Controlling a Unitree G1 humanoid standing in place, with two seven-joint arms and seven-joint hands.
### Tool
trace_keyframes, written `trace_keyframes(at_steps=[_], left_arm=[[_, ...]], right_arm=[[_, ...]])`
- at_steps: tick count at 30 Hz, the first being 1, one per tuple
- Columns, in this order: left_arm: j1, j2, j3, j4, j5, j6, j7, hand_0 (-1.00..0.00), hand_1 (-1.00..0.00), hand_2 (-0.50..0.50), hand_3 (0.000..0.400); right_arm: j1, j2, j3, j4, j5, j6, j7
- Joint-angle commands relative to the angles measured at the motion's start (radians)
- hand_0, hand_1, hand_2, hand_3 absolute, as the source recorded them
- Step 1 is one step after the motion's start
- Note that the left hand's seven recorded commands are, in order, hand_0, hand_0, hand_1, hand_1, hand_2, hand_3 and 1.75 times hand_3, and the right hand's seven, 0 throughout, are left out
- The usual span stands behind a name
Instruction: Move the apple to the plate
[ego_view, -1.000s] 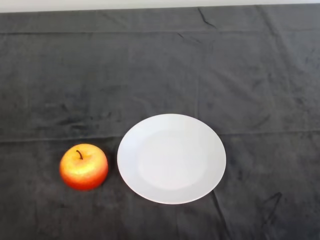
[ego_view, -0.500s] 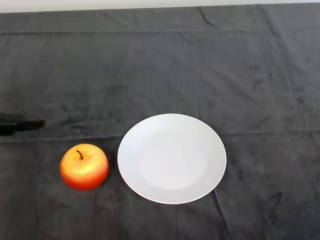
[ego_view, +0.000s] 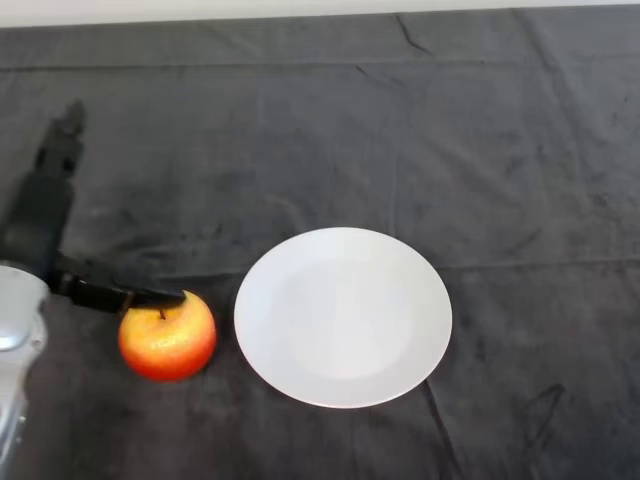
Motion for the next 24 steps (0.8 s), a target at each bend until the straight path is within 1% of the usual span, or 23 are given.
trace_keyframes(at_steps=[1,6,14,17,22,23,24], left_arm=[[0.037,-0.003,-0.032,-0.063,0.027,0.023,-0.016,0.0,0.0,0.0,0.0],[0.054,-0.007,-0.07,-0.094,0.027,0.045,-0.059,0.0,0.0,0.0,0.0],[0.089,0.004,-0.12,-0.088,0.038,0.04,-0.121,0.0,0.0,0.0,0.0],[0.098,0.018,-0.139,-0.088,0.048,0.046,-0.149,0.0,0.0,0.0,0.0],[0.091,0.055,-0.16,-0.079,0.069,0.06,-0.2,0.0,0.0,0.0,0.0],[0.088,0.061,-0.163,-0.076,0.074,0.062,-0.208,-0.1,-0.48,0.19,0.193],[0.083,0.068,-0.166,-0.073,0.079,0.064,-0.216,-0.62,-1.0,0.19,0.4]], right_arm=[[0.014,-0.019,-0.0144,-0.026,-0.0018,0.012,-0.0039],[0.016,-0.019,-0.0152,-0.03,-0.0014,0.014,-0.0034],[0.018,-0.019,-0.0163,-0.035,-0.0012,0.017,-0.0026],[0.018,-0.019,-0.0166,-0.036,-0.0012,0.018,-0.0023],[0.018,-0.019,-0.017,-0.037,-0.0014,0.018,-0.0019],[0.018,-0.019,-0.0171,-0.037,-0.0015,0.019,-0.0018],[0.018,-0.019,-0.0172,-0.037,-0.0015,0.019,-0.0018]])
